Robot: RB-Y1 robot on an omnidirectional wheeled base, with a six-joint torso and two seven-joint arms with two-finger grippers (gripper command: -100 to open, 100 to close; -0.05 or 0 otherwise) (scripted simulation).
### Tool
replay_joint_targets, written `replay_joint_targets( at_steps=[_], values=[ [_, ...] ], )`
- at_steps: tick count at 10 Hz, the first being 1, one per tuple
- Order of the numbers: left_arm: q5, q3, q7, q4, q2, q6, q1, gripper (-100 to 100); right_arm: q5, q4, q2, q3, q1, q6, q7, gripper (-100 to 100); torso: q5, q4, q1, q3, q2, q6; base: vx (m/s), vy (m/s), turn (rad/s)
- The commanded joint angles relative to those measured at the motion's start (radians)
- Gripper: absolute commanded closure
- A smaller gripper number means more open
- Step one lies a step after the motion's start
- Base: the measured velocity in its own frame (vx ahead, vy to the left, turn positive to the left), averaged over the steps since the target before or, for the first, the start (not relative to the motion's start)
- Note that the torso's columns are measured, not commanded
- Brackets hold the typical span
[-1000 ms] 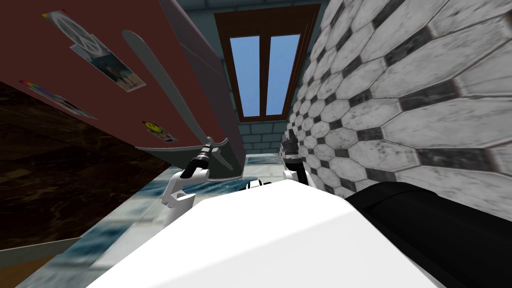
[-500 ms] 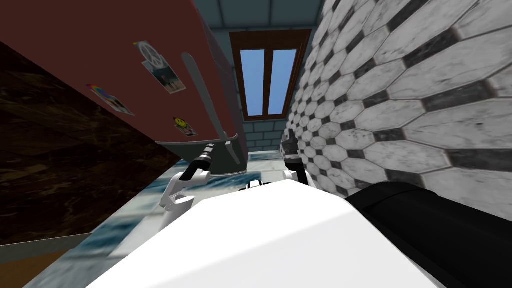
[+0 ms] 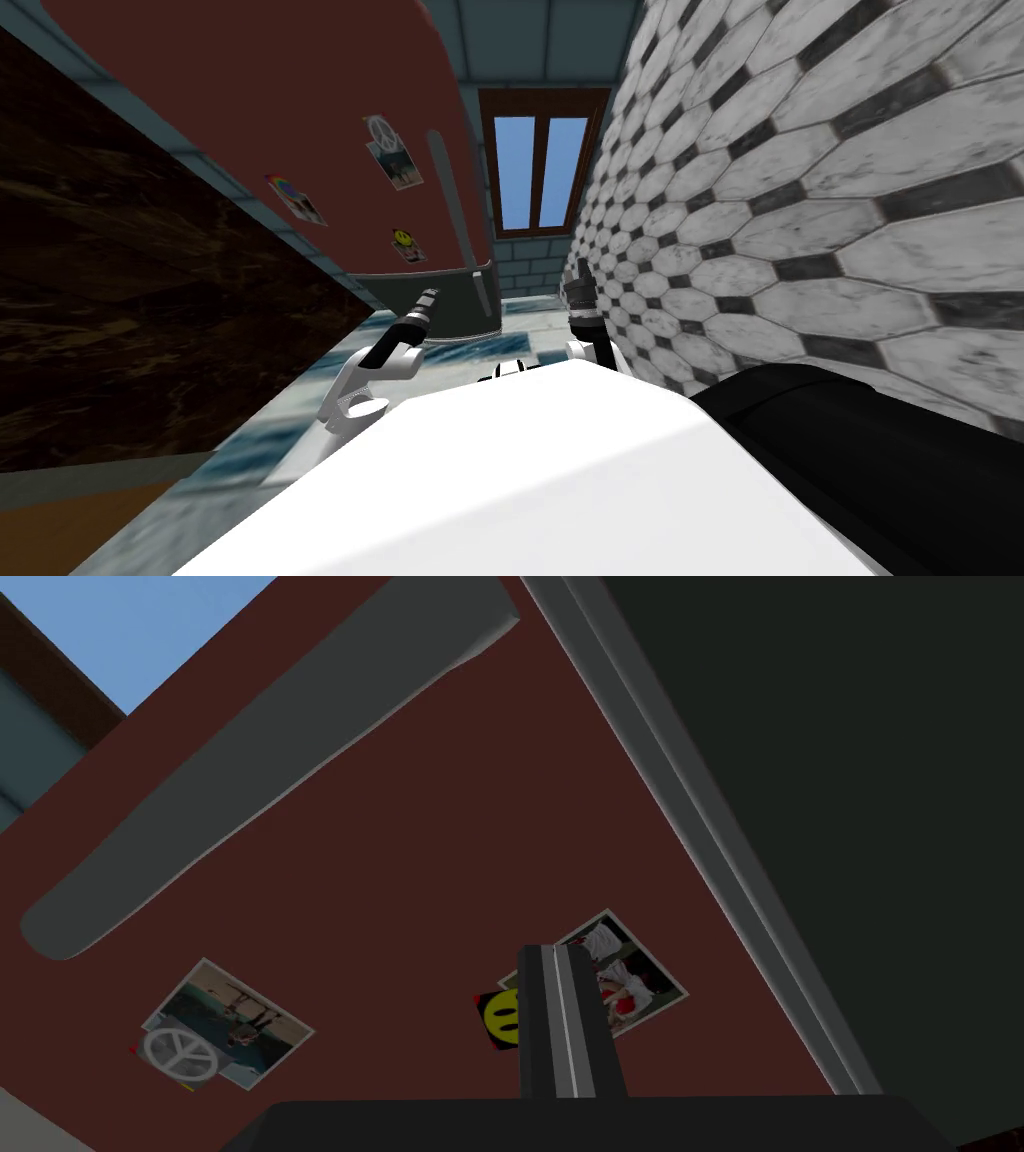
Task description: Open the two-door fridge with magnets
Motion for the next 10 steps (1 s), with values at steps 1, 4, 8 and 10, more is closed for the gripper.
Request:
replay_joint_targets(
  at_steps=[1,4,8,10],
  values=[
    [0.033,-0.038,-0.003,-0.035,0.031,-0.013,0.023,100,0.0,0.0,0.0,0.0,0.0,0.0,0.0,0,-0.002,0.0,-0.004,0.0,0.001,0.0,-0.296,0.22,-0.084],
    [0.016,-0.011,-0.009,-0.019,0.034,0.02,0.0,-100,0.0,0.0,0.001,0.0,0.001,0.0,0.0,0,-0.003,-0.003,-0.007,-0.006,-0.01,0.0,0.025,-0.03,-0.009],
    [-0.004,0.018,-0.021,0.01,0.048,0.056,-0.027,-100,0.0,0.0,0.001,0.001,0.001,0.0,0.0,0,0.001,0.002,0.006,0.003,0.006,0.0,0.174,-0.171,-0.001],
    [-0.015,0.034,-0.027,0.024,0.055,0.076,-0.041,-100,0.0,0.0,0.001,0.001,0.001,0.0,0.0,0,0.001,0.001,0.005,0.003,0.006,0.0,0.173,-0.141,0.001]
  ],
)
